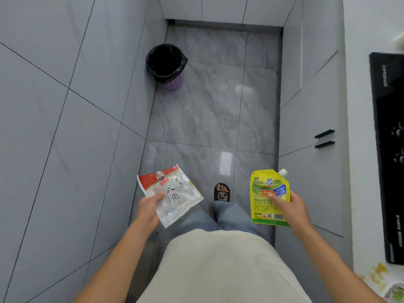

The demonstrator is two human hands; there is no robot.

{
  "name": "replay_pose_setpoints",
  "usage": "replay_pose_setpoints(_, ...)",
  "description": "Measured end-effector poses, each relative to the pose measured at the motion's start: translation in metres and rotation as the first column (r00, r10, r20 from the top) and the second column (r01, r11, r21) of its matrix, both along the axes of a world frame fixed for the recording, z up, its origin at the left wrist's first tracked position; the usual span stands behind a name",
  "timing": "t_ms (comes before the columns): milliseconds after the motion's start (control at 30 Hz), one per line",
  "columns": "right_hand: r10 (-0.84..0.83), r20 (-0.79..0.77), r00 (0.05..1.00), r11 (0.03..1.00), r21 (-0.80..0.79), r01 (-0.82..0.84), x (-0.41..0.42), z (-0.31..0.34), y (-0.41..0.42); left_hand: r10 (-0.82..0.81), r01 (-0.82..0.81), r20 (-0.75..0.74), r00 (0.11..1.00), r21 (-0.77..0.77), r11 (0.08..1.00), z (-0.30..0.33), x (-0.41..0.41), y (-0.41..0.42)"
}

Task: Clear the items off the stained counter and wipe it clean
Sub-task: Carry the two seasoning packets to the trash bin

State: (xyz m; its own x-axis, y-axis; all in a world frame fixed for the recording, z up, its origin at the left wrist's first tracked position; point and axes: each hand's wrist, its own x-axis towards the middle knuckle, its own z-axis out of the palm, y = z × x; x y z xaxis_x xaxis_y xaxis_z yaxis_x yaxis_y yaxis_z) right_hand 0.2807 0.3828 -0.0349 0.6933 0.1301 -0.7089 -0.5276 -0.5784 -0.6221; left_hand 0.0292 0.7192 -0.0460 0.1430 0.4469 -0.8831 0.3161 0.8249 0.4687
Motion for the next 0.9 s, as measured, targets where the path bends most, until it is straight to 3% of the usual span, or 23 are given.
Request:
replay_pose_setpoints(267, 0.226, 0.066, 0.972, 0.963, 0.134, -0.233, 0.117, 0.023, 0.185, 0.235, -0.235, -0.015, 0.972, -0.013, 0.972, 0.003, 0.029, 0.057)
replay_pose_setpoints(467, 0.297, 0.112, 0.948, 0.942, 0.129, -0.310, 0.174, 0.025, 0.289, 0.285, -0.286, -0.040, 0.958, -0.031, 0.958, -0.006, 0.057, 0.126)
replay_pose_setpoints(900, 0.127, 0.077, 0.989, 0.992, -0.020, -0.126, 0.245, 0.016, 0.353, 0.225, -0.223, 0.111, 0.968, -0.029, 0.974, 0.008, 0.230, 0.326)
